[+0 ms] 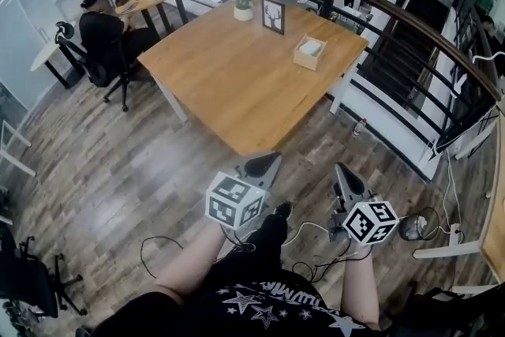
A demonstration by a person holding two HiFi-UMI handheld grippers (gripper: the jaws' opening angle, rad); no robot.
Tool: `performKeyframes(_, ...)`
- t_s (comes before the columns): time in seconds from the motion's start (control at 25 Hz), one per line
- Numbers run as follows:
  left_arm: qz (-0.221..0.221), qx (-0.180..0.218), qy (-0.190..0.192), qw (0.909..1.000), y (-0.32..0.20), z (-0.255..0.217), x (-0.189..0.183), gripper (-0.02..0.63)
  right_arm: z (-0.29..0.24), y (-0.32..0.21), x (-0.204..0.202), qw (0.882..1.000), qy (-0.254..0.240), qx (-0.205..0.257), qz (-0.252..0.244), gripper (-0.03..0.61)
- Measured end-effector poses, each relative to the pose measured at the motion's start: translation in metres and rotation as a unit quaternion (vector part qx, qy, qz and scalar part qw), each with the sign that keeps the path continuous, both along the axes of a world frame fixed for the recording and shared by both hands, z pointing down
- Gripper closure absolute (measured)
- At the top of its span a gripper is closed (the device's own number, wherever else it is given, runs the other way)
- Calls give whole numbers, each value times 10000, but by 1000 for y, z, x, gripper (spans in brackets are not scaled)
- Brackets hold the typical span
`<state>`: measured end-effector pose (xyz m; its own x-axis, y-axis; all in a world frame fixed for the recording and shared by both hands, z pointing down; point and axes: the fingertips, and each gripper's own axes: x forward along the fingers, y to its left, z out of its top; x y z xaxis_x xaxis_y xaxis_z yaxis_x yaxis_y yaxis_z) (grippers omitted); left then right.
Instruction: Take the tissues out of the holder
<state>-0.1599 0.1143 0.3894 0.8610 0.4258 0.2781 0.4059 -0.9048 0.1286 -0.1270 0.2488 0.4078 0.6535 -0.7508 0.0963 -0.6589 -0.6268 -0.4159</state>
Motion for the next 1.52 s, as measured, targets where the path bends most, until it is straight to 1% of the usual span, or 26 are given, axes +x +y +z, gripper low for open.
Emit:
performKeyframes(0.2, 33, -82, 26, 10000, -3, 3, 48, 600, 0, -8, 40, 9995, 137, -266, -140, 558)
performKeyframes(0.44, -49, -207, 82, 9997, -18, 3, 122, 600, 4, -13, 118, 9994, 24, -342, -74, 558)
performKeyframes(0.68, -167, -405, -36, 9990, -37, 13, 193, 600, 9, -37, 188, 9985, -18, -505, -225, 558)
performKeyframes(0.84, -150, -416, -102, 9990, -50, 19, 236, 600, 11, -50, 232, 9983, -60, -532, -211, 558)
performKeyframes(1.0, -143, -455, -76, 9988, -62, 22, 279, 600, 16, -61, 274, 9982, -87, -559, -189, 558)
performKeyframes(1.12, -100, -357, -30, 9993, -67, 24, 309, 600, 17, -66, 304, 9982, -113, -578, -138, 558)
performKeyframes(1.2, -88, -344, 8, 9994, -74, 23, 327, 600, 15, -73, 323, 9983, -107, -555, -107, 558)
performKeyframes(1.32, -106, -433, 17, 9990, -86, 23, 348, 600, 13, -87, 344, 9982, -113, -566, -132, 558)
performKeyframes(1.4, -136, -502, -30, 9986, -91, 28, 357, 600, 16, -96, 352, 9979, -127, -605, -183, 558)
performKeyframes(1.52, -163, -560, -97, 9983, -95, 36, 362, 600, 21, -100, 355, 9975, -166, -638, -237, 558)
